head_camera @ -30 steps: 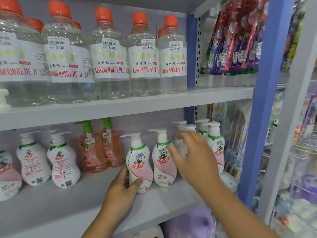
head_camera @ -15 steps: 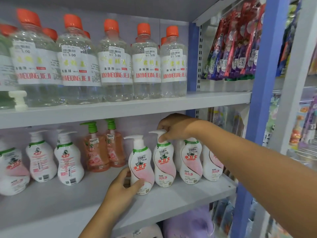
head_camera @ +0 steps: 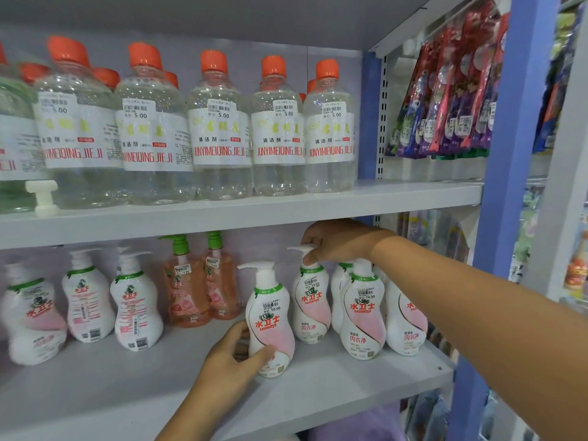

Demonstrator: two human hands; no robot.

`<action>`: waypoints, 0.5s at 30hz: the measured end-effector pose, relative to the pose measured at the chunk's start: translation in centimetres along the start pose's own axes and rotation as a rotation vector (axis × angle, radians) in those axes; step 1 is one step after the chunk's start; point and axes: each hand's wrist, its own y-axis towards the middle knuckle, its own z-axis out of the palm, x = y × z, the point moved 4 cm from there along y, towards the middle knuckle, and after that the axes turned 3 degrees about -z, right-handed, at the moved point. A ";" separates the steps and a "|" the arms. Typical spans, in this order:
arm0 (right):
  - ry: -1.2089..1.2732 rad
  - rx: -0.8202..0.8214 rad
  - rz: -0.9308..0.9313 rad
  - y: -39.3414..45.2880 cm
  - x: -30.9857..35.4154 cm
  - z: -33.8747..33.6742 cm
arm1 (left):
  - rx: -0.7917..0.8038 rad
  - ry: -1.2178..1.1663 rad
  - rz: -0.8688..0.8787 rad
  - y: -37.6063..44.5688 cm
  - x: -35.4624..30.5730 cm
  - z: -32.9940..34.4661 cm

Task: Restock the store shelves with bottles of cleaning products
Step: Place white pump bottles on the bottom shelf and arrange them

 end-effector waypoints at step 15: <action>-0.227 -0.014 0.113 -5.7 -2.9 -2.2 | 0.001 0.051 0.050 -0.1 -0.6 1.0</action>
